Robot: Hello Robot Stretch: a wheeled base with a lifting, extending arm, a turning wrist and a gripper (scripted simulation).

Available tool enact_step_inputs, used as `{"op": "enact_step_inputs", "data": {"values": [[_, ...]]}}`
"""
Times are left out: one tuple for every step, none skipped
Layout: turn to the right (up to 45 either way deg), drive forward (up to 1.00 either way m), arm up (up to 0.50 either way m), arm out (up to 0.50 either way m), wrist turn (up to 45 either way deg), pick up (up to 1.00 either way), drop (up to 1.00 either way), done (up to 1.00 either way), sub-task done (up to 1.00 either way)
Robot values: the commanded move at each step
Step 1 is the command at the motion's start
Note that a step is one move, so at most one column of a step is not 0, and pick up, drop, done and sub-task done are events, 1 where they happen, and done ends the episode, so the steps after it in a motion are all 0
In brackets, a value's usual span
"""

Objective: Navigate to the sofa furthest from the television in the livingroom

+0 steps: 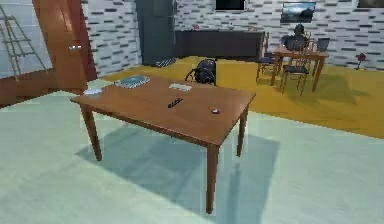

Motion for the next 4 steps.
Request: {"op": "enact_step_inputs", "data": {"values": [[-27.0,0.00,0.00,0.00,0.0,0.00,0.00,0.00,0.00],[0.0,0.50,0.00,0.00,0.0,0.00,0.00,0.00,0.00],[-33.0,0.00,0.00,0.00,0.0,0.00,0.00,0.00,0.00],[0.0,1.00,0.00,0.00,0.0,0.00,0.00,0.00,0.00]]}}
